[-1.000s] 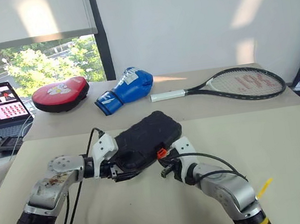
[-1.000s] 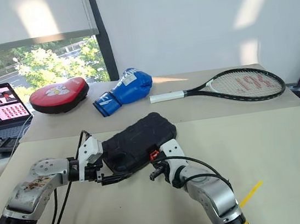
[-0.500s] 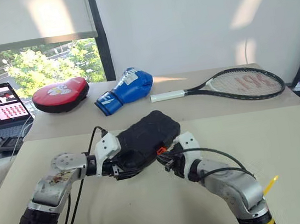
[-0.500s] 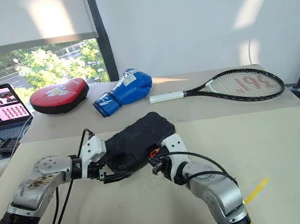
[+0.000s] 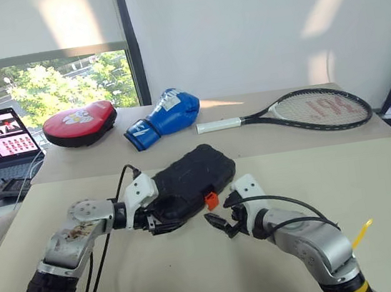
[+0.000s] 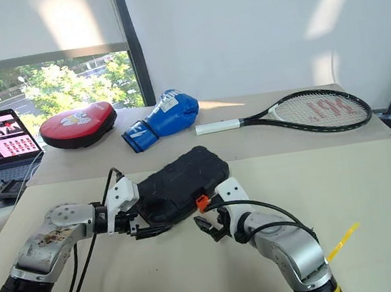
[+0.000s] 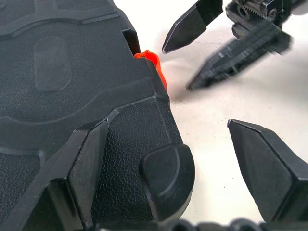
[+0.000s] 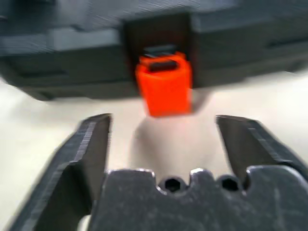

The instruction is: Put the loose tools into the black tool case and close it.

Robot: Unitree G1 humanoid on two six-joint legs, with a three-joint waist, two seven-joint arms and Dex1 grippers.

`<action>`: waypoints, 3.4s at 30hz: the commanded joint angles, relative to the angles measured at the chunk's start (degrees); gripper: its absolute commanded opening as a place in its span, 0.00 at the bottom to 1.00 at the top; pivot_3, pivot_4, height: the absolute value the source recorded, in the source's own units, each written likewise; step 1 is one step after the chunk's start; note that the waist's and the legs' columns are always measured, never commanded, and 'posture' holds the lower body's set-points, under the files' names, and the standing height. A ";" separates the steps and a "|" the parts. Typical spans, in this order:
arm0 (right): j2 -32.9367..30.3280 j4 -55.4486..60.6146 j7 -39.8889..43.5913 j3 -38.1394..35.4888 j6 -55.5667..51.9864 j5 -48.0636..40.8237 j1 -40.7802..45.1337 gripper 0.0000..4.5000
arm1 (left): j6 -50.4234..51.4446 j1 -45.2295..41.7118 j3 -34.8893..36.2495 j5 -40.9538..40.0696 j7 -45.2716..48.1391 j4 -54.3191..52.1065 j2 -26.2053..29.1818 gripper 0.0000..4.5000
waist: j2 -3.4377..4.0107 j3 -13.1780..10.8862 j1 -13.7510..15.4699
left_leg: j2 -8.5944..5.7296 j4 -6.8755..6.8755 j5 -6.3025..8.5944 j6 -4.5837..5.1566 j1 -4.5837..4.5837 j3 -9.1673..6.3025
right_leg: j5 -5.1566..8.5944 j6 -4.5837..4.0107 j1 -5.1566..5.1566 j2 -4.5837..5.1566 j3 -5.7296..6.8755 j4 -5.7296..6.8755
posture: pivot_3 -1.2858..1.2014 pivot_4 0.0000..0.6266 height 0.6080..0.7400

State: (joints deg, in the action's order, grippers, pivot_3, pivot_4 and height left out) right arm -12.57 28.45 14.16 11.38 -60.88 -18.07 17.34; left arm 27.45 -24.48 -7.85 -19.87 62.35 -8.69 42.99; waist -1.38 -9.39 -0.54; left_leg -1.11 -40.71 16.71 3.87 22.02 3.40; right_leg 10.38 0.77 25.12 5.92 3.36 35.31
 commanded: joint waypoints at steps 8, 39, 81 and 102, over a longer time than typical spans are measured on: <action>2.28 -4.99 -1.07 0.56 4.90 2.89 2.64 0.99 | 1.01 0.60 -0.92 0.81 0.10 0.30 -0.02 0.94 | 0.00 0.00 -0.01 | 0.00 0.00 -0.02 -0.03 0.00 0.00 | 0.00 0.00 0.01 0.00 0.00 -0.02 | 0.52 0.24 1.00; -2.39 -0.33 3.95 2.82 5.17 4.65 4.07 0.29 | 0.64 1.29 -1.05 1.22 -0.73 0.60 -0.32 0.94 | 0.01 0.00 0.14 | -0.02 0.00 -0.02 -0.03 0.06 0.00 | 0.00 0.01 0.03 0.03 0.02 -0.09 | 0.52 0.24 1.00; -2.44 -12.38 10.71 -2.46 11.01 0.32 8.15 0.01 | -0.71 3.06 -1.13 2.05 -2.21 0.71 -2.77 0.94 | 0.05 0.03 -0.11 | -0.01 0.00 0.01 0.04 -0.02 0.00 | -0.01 0.02 -0.05 0.09 0.03 -0.05 | 0.52 0.24 1.00; -0.82 -16.01 14.67 -1.43 18.21 2.66 8.55 0.01 | -1.30 4.98 2.87 -0.33 -4.84 -0.77 -5.60 0.94 | 0.07 0.02 -0.28 | 0.10 0.02 0.06 0.17 -0.20 0.02 | -0.05 -0.13 0.09 -0.02 -0.24 0.34 | 0.52 0.24 1.00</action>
State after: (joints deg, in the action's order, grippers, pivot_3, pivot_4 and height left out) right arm -11.51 3.59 27.25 10.66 -43.94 -14.03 27.53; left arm 24.84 -21.84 -6.11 -18.49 59.07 -8.60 38.65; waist -1.31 -9.37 -0.82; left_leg -1.02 -40.69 16.76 4.04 21.85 3.41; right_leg 10.34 0.64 25.23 5.91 3.13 35.64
